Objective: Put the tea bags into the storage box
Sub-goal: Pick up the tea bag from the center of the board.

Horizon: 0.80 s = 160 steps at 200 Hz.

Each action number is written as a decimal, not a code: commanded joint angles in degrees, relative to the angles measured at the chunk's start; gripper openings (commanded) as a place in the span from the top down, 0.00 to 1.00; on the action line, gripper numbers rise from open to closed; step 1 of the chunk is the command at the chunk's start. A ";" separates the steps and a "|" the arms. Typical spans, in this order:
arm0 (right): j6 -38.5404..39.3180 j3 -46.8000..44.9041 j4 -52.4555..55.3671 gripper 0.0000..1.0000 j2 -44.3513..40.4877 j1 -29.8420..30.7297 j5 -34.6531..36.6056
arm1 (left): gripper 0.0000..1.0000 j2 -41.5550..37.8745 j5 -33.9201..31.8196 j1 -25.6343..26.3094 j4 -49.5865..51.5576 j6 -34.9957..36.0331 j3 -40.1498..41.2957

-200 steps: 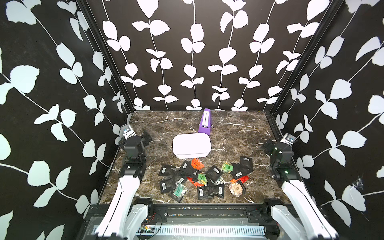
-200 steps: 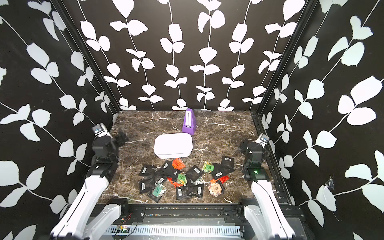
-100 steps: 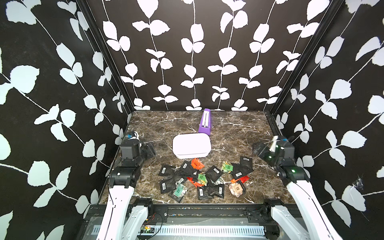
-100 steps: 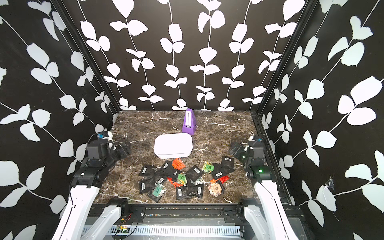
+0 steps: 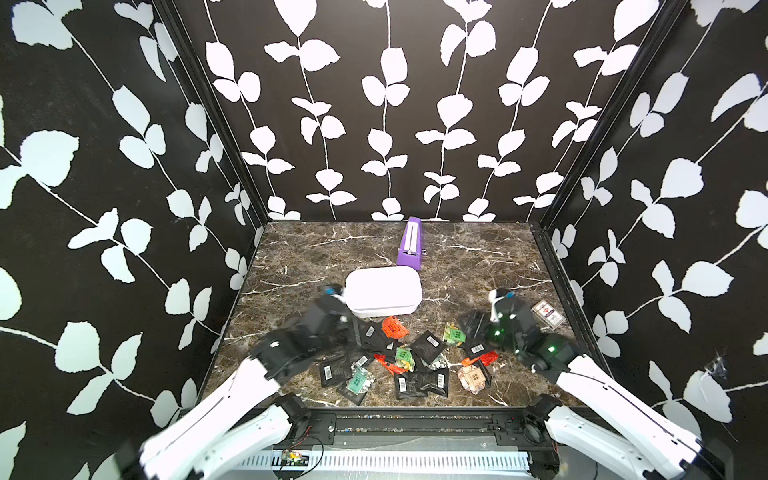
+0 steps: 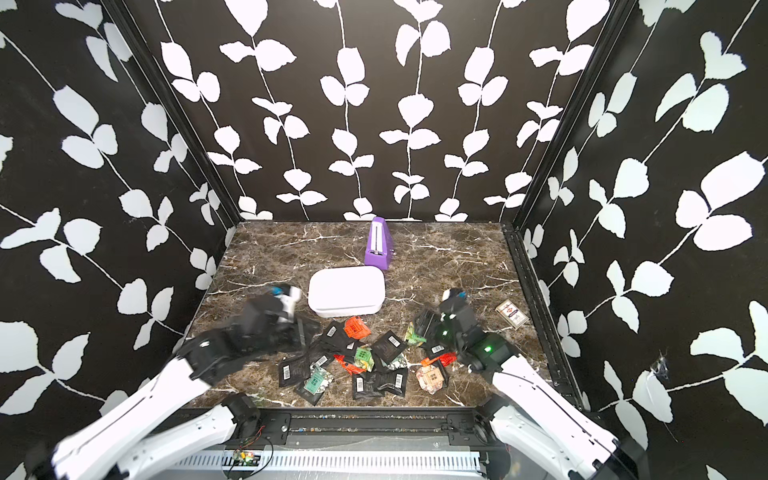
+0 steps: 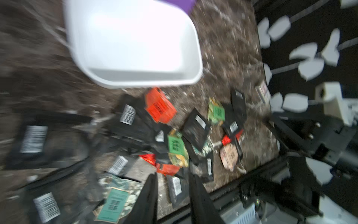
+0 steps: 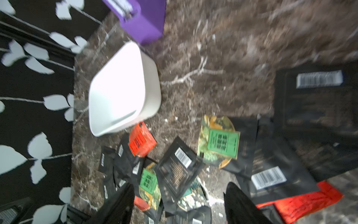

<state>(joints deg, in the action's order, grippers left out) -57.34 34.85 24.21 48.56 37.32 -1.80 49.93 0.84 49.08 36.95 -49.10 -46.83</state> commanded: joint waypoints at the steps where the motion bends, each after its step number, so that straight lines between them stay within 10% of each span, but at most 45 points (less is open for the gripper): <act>1: -5.38 -2.92 -4.08 0.33 0.46 3.12 4.36 | 0.81 7.23 -2.19 5.87 -7.59 -5.68 -1.55; 160: -12.81 -11.43 -19.07 0.48 11.39 9.88 4.82 | 1.00 37.41 1.27 10.86 -23.44 -8.39 -6.91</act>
<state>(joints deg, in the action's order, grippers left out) -69.25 24.97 9.26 58.52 46.33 2.74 86.15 2.28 59.70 15.64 -57.28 -52.21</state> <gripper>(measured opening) 0.526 0.047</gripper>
